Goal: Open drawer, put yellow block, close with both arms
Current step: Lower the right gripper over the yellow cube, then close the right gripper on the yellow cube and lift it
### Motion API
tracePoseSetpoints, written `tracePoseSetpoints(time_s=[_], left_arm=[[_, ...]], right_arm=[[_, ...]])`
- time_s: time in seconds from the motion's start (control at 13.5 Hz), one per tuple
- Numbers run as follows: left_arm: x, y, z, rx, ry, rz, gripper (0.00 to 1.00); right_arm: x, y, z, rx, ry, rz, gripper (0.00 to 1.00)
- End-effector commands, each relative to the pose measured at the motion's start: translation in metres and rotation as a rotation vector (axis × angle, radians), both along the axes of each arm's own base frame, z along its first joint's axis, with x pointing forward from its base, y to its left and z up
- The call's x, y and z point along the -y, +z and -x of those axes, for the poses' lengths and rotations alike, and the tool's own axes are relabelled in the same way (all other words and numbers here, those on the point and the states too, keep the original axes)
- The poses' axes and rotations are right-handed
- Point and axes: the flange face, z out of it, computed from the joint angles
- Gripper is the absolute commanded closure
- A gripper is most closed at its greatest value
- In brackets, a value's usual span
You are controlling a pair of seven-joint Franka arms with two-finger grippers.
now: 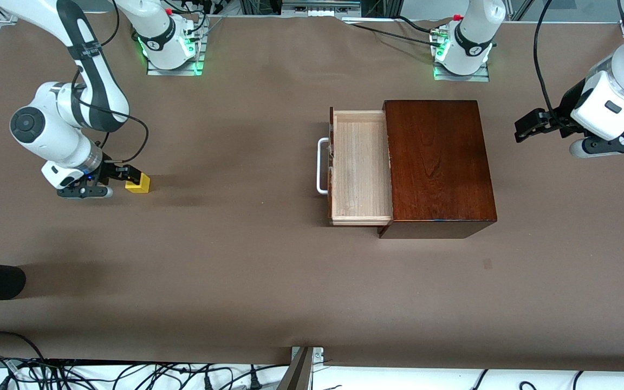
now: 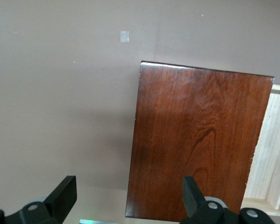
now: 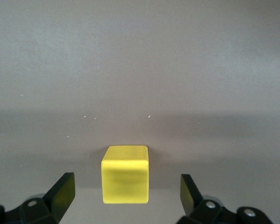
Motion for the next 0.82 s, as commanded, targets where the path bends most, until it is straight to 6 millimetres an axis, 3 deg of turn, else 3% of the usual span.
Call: tracePoseSetpoints(time_s=[0.0, 0.45, 0.74], left_arm=[[-0.006, 0.004, 0.004, 0.012, -0.009, 0.03, 0.0], [-0.011, 0.008, -0.009, 0.033, -0.026, 0.014, 0.0], [-0.014, 0.006, -0.015, 0.038, -0.032, -0.005, 0.0]], right_arm=[[0.003, -0.021, 0.003, 0.009, 0.009, -0.005, 0.0], [0.004, -0.057, 0.013, 0.006, 0.019, 0.011, 0.0], [0.004, -0.066, 0.019, -0.012, 0.012, 0.007, 0.03]])
